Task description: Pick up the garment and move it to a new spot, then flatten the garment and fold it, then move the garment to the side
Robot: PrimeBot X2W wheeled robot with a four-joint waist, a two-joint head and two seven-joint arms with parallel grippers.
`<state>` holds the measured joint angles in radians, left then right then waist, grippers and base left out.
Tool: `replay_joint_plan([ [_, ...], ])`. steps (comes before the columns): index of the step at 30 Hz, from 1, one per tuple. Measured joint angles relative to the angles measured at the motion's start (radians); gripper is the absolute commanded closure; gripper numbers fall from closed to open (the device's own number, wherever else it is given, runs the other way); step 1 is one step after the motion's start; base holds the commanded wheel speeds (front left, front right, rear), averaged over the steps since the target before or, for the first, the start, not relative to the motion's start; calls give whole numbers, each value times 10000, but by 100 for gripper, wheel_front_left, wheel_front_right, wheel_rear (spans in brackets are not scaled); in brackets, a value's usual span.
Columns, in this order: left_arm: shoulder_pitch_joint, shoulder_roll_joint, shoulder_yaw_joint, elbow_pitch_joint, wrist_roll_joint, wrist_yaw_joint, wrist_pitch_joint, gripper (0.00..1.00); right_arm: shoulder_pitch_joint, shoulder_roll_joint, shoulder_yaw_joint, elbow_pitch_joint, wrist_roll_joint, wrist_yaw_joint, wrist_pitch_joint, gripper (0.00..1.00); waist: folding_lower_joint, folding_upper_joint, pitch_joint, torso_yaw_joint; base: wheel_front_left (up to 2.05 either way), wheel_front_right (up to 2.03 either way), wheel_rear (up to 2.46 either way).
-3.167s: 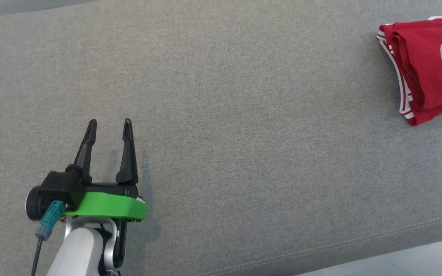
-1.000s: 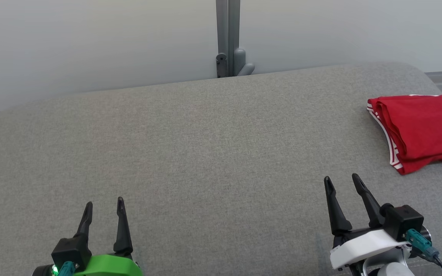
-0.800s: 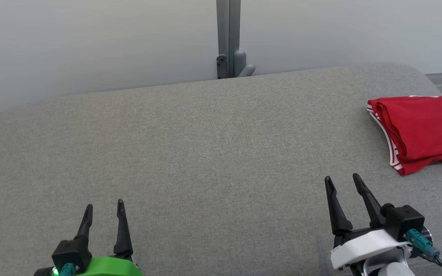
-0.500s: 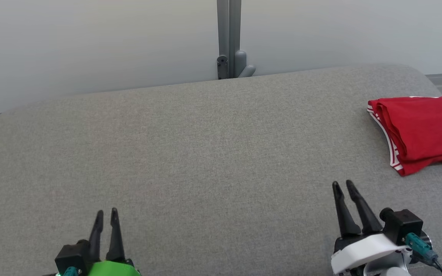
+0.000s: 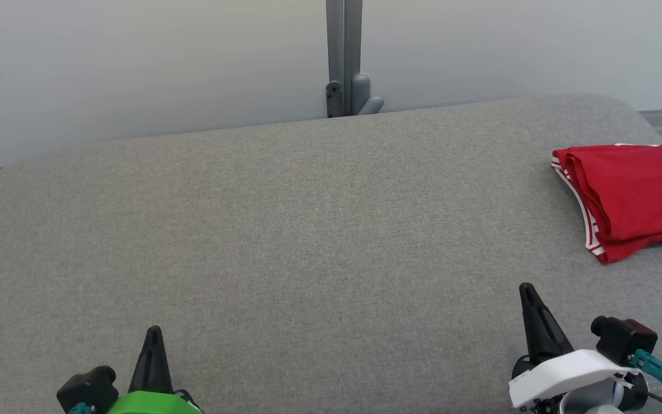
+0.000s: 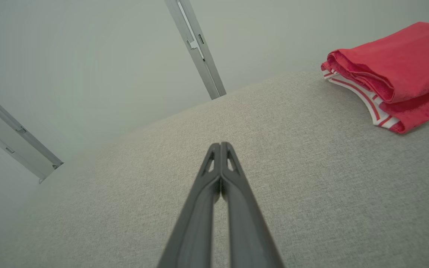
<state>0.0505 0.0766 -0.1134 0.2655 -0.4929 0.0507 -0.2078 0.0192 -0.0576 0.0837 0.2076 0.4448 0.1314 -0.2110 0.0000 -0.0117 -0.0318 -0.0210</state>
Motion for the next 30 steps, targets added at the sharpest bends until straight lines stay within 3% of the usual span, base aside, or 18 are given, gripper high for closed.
replay_joint_plan([
  [16,-270,-50,384,-29,-2556,-418,570,100,-318,-138,-345,151,2828,-2,708,100,0,0,53,31,0,0,0],
  [30,-528,-92,631,-59,-4140,-677,941,100,-525,-186,-621,251,4600,-2,1206,100,0,0,93,55,0,0,0],
])
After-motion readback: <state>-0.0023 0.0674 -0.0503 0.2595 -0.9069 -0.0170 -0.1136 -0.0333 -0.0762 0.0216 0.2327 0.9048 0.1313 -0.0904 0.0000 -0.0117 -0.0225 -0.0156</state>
